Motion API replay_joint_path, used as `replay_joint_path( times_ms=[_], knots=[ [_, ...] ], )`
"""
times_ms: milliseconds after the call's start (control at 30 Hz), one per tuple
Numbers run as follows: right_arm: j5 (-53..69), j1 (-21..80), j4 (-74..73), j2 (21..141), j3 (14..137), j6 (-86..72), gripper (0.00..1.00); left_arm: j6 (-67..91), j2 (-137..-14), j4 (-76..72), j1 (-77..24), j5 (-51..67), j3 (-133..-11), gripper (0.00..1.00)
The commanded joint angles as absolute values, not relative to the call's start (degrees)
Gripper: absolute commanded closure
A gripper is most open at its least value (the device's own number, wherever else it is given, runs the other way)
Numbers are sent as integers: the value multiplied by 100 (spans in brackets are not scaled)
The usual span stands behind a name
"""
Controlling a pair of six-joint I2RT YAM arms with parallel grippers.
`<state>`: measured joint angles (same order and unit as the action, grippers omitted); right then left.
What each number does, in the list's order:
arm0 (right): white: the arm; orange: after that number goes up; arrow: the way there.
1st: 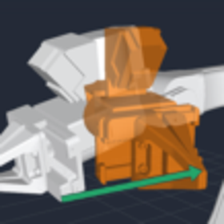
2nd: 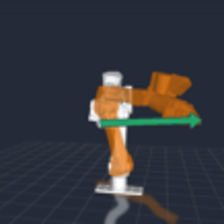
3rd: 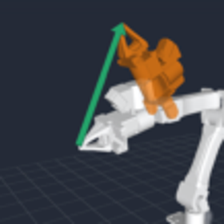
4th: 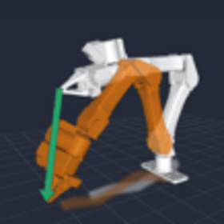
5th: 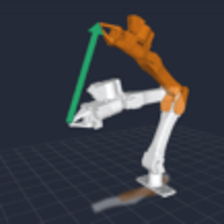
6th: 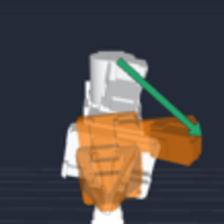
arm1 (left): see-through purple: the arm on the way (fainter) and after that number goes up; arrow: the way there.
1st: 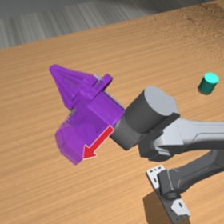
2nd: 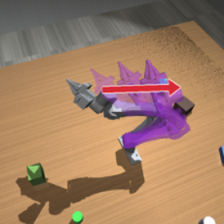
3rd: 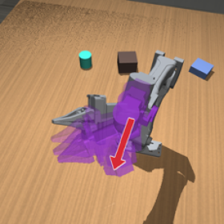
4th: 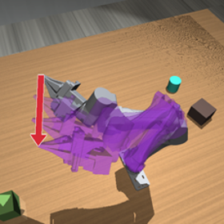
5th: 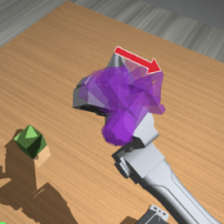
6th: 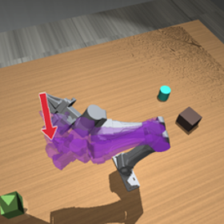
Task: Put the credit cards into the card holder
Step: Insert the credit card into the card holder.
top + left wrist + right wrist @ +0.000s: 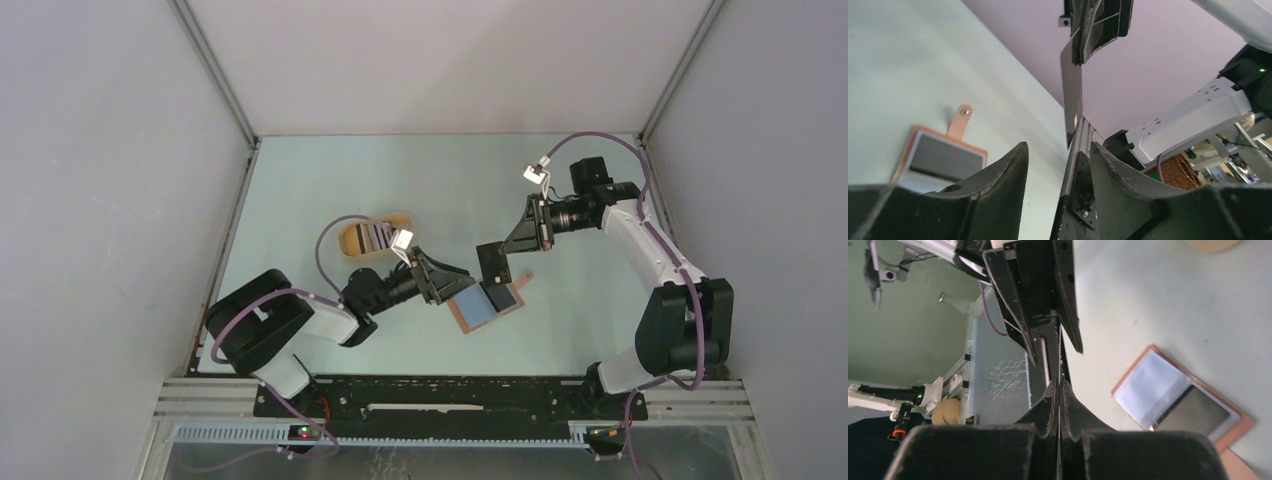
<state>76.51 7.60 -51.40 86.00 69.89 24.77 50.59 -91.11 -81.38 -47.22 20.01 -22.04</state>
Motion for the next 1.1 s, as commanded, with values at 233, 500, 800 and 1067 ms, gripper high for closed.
replay_joint_path(
  times_ms=[233,500,800,1067],
  knots=[
    [5892,530,-3901,8761,6185,1540,100,5168,-9262,-8022,-4772,1450,-1784,65],
    [5470,669,-3639,9328,6201,1356,100,5367,-9880,-7607,-4824,1261,-2147,86],
    [5338,845,-3683,9784,6337,1412,100,5678,-10423,-6833,-4992,862,-2360,91],
    [5288,1000,-3716,10052,6413,1458,100,5766,-10529,-6378,-5010,709,-2485,93]
  ],
)
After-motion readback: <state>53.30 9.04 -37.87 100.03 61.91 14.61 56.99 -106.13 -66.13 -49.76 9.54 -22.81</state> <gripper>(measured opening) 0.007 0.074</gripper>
